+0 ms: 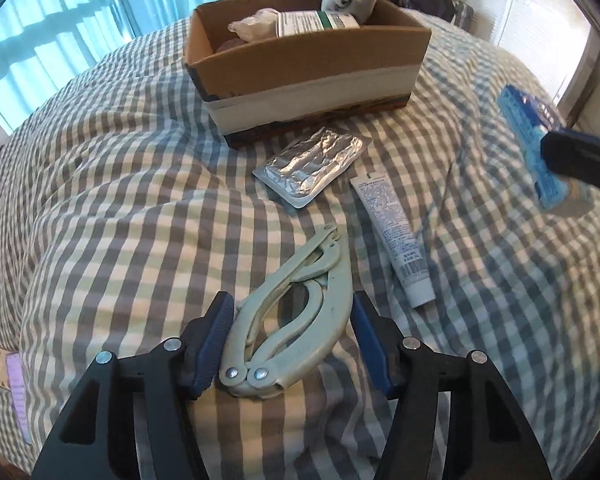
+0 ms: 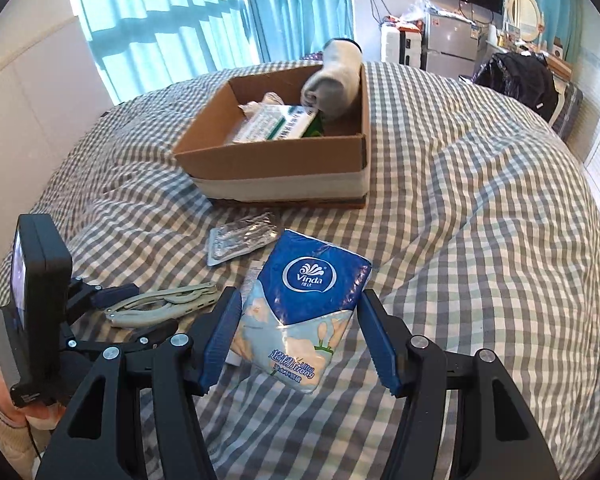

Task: Organize objects
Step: 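Grasp the blue Vinda tissue pack with the right tool while the left tool grasps the green clip, then carry tissue pack and green clip over the cardboard box and open both tools to drop them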

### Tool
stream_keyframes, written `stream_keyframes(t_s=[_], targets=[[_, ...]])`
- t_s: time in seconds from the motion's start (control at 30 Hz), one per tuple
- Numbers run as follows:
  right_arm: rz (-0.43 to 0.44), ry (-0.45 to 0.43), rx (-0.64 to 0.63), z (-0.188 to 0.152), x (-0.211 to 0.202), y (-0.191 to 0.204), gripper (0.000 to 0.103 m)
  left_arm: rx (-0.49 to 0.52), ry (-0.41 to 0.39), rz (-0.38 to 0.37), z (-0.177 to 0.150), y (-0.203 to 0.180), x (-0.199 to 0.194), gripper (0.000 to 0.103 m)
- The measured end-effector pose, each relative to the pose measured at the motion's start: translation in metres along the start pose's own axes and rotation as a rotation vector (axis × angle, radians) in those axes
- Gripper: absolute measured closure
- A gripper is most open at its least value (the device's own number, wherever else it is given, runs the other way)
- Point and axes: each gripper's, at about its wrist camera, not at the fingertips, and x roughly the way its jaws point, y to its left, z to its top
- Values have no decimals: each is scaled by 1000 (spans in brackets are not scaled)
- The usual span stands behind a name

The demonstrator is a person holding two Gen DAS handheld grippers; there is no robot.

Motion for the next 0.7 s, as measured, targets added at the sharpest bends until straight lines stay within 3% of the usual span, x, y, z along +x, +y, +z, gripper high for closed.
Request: stream_keyframes(t_s=[0.03,0.07,0.1,0.13,0.43,0.7], targets=[[-1,-3,-3,0,-3,2,43,-6,-7,-3,0,1,-4,44],[-3,-5,-6,0,-5,4,43,-9,-16,-6,0,3,-9,60],[-4,-8,-9,0,-7,7,43,-13,-27,-3,0,4,-14,84],[-4,-11,-12,0,-10,9,43,-23,-28,-30,0,2,-18,90],[-2,-34,-46,1,-27,29,43,-47,-29,-59,-2,8,-19,92],[-12,-38,-59,1,-34,33,43,-48,-124,-41,11,5,-53,94]])
